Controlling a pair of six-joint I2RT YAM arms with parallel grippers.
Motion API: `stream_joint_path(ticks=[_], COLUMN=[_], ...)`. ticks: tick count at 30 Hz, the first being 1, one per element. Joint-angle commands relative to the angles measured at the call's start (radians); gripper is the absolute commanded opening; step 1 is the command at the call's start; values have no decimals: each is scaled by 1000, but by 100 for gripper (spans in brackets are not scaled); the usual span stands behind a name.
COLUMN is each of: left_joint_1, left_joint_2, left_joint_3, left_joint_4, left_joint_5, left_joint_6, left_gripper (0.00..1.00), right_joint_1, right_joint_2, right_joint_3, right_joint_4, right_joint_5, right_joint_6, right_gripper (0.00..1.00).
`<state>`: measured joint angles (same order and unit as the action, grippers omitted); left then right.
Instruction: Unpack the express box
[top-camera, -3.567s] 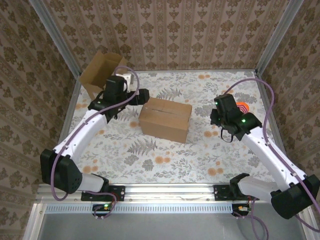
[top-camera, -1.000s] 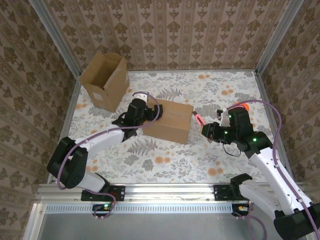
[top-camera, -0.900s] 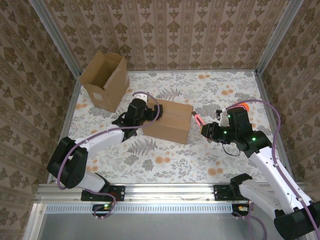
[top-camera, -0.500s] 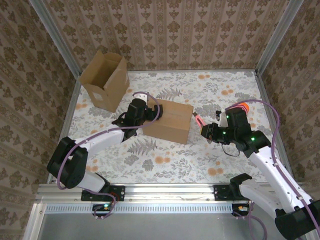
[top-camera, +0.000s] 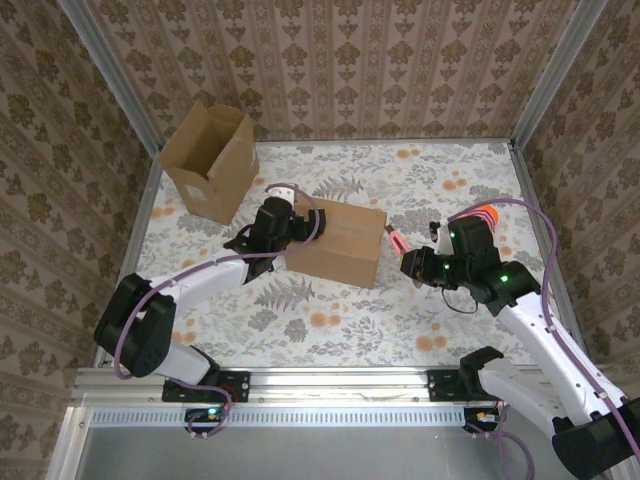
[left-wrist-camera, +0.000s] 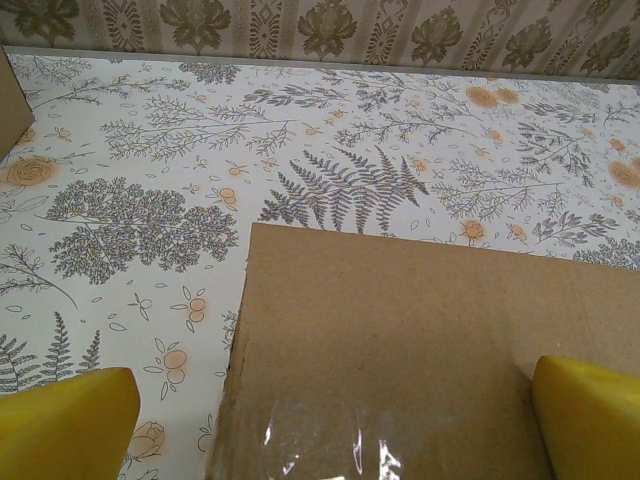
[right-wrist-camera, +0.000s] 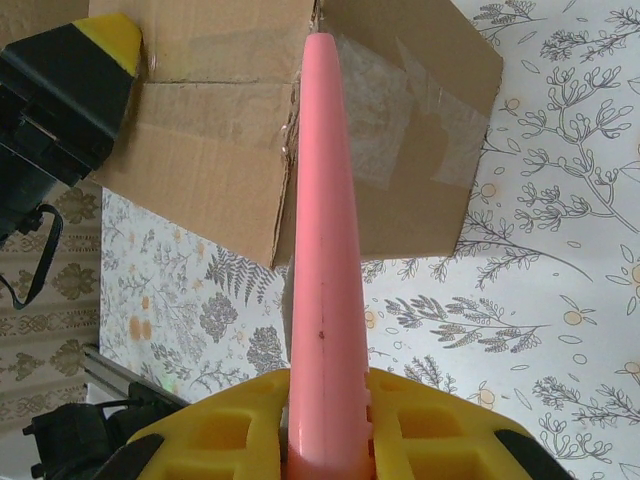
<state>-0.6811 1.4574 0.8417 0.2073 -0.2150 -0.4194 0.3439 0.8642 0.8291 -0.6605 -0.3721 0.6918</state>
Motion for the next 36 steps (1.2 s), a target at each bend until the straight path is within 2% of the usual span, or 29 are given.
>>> stream_joint_path(ticks=[1, 36], left_joint_1=[-10, -9], left_joint_2=[36, 93], left_joint_3=[-45, -99], left_joint_4=[-177, -136], left_joint_5=[-15, -4], left_joint_6=[15, -48], left_gripper=[100, 100], right_joint_1=[19, 176], right_joint_2=[-5, -129], right_joint_3=[0, -135], right_joint_4=[-2, 66], right_joint_5=[-2, 61], right_joint_6=[21, 214], right_gripper=[0, 0])
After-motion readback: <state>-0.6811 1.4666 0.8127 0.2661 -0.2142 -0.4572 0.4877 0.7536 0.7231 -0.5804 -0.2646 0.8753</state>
